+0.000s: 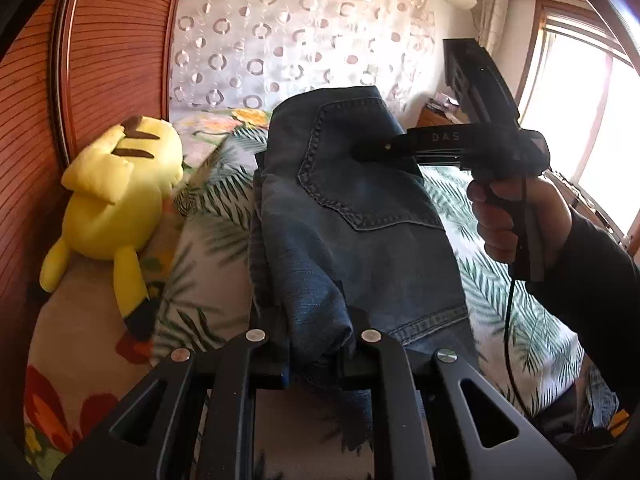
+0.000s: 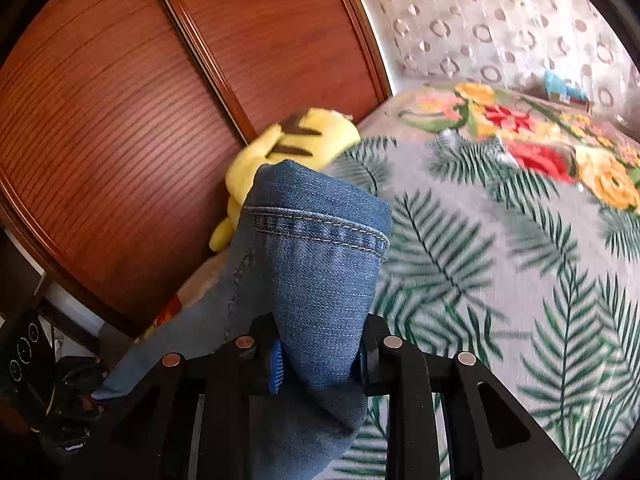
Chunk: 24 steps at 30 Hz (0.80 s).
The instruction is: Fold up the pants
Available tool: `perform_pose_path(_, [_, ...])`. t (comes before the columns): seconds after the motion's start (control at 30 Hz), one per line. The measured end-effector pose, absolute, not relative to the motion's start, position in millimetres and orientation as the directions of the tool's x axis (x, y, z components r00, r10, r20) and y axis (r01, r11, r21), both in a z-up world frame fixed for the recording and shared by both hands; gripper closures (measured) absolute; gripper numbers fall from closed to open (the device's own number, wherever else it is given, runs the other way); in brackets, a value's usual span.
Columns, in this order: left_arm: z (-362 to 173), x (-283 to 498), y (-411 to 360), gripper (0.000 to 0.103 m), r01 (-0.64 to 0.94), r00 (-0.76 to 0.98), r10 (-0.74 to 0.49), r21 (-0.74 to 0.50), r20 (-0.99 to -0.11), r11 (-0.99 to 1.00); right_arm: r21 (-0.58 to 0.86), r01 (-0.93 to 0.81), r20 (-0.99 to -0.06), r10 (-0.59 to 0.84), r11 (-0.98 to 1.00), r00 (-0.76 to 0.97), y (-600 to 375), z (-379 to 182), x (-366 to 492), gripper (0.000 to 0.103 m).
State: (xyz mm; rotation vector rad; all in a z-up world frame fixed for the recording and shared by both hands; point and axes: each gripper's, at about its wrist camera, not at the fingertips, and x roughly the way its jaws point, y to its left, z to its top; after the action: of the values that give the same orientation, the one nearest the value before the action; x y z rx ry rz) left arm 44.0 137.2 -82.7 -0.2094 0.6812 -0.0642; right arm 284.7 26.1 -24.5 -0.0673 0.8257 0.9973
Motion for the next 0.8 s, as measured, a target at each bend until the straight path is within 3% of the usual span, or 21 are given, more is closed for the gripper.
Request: perform_pose_path(0.8, [-57.0,171.9,203.7,0.088,-0.031,0.779,-0.064,-0.14,-0.623,0.99,0.297,-0.762,-0.596,0.735,0.575,0.322,108.6,-27.8,413.8,0.076])
